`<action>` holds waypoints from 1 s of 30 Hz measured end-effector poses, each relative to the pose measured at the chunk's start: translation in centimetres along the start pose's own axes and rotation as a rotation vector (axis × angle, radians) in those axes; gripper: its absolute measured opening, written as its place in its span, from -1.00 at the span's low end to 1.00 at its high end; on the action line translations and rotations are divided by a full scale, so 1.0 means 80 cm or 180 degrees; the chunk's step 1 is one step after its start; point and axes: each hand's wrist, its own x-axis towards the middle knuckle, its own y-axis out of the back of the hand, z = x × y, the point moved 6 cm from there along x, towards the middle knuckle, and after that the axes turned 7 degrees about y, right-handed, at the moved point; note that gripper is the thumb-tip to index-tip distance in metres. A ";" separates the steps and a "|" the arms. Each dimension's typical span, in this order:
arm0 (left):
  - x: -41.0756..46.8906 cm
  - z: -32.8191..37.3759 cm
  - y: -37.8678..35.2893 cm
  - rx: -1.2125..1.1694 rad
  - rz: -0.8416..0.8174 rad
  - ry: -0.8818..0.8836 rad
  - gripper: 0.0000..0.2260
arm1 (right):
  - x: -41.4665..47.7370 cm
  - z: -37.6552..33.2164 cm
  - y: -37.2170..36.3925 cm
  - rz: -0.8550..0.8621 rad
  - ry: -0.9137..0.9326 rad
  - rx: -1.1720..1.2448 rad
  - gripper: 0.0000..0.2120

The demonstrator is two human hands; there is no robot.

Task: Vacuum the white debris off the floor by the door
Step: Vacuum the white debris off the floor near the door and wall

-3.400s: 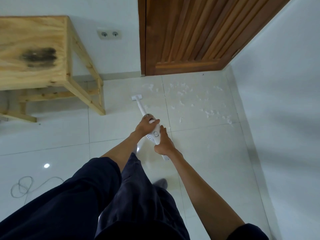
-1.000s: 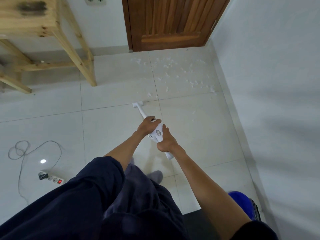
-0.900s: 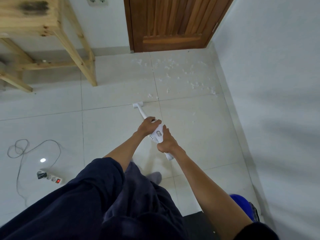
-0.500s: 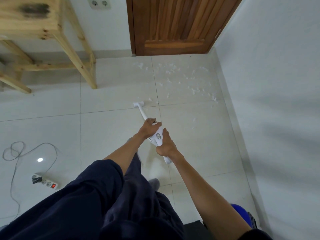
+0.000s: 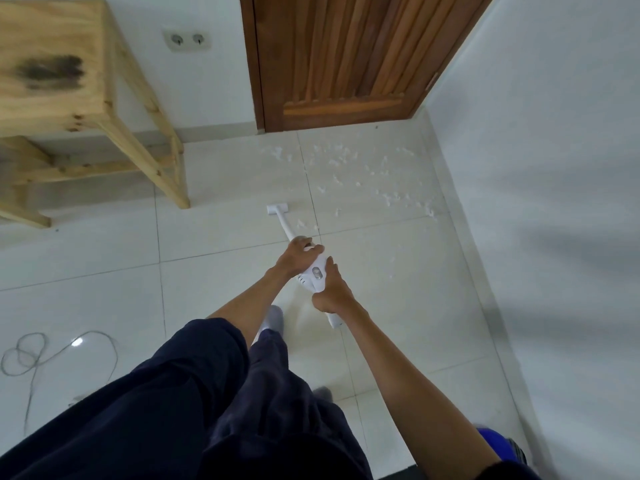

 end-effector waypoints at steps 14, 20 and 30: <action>0.074 0.064 0.084 0.0213 -0.0080 -0.0081 -0.38 | 0.084 -0.087 0.042 0.0075 0.0160 -0.0125 -0.13; 0.118 0.086 0.093 0.0152 -0.0059 0.0036 -0.37 | 0.120 -0.099 0.073 0.0137 0.0202 0.0018 -0.19; 0.147 0.178 0.105 0.0295 -0.0141 0.0205 -0.73 | 0.189 -0.120 0.150 0.0099 0.0442 -0.0334 -0.27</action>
